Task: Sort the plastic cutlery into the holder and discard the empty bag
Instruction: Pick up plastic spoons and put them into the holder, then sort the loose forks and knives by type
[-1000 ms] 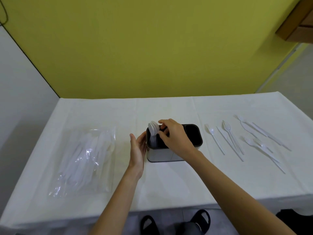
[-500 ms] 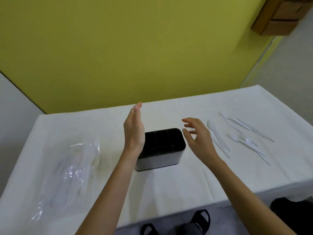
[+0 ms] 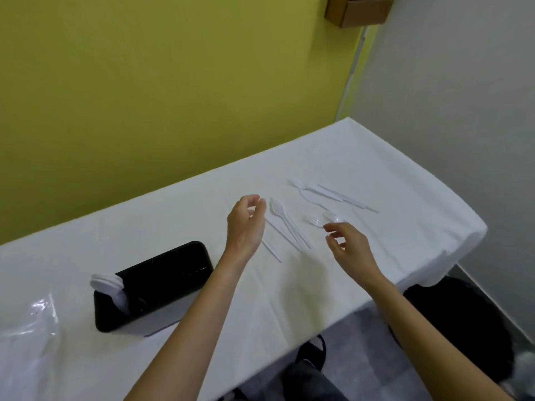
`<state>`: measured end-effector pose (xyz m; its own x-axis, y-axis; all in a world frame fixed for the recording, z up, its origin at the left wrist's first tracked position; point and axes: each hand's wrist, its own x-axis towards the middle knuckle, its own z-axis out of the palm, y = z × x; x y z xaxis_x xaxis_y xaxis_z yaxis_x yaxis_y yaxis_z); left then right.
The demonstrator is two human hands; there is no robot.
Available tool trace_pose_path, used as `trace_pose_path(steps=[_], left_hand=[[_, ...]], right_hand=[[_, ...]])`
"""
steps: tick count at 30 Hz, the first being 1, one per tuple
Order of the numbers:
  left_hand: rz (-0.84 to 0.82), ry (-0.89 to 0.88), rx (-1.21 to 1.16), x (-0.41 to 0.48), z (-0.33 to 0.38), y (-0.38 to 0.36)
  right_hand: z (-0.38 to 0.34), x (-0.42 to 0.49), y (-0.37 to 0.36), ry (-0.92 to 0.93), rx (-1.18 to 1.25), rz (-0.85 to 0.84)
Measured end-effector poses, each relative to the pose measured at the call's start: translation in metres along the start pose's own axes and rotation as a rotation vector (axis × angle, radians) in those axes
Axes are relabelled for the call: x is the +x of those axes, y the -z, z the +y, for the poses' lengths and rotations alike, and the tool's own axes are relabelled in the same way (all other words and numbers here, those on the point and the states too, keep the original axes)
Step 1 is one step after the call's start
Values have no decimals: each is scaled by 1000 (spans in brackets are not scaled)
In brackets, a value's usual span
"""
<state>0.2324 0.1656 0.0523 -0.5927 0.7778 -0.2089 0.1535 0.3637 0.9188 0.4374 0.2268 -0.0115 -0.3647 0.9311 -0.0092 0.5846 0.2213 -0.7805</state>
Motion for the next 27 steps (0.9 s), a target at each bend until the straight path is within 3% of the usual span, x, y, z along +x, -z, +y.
trace_pose_path(steps=[7, 12, 18, 21, 27], left_hand=[[108, 300, 307, 50, -55, -40], [210, 360, 397, 65, -77, -54], [269, 337, 434, 73, -79, -60], [289, 351, 384, 72, -79, -61], [390, 331, 34, 77, -61, -71]], right_hand=[[53, 43, 28, -22, -396, -44], [68, 65, 27, 198, -654, -248], [67, 86, 17, 206, -647, -304], [64, 88, 20, 193, -530, -317], [73, 85, 39, -18, -138, -273]])
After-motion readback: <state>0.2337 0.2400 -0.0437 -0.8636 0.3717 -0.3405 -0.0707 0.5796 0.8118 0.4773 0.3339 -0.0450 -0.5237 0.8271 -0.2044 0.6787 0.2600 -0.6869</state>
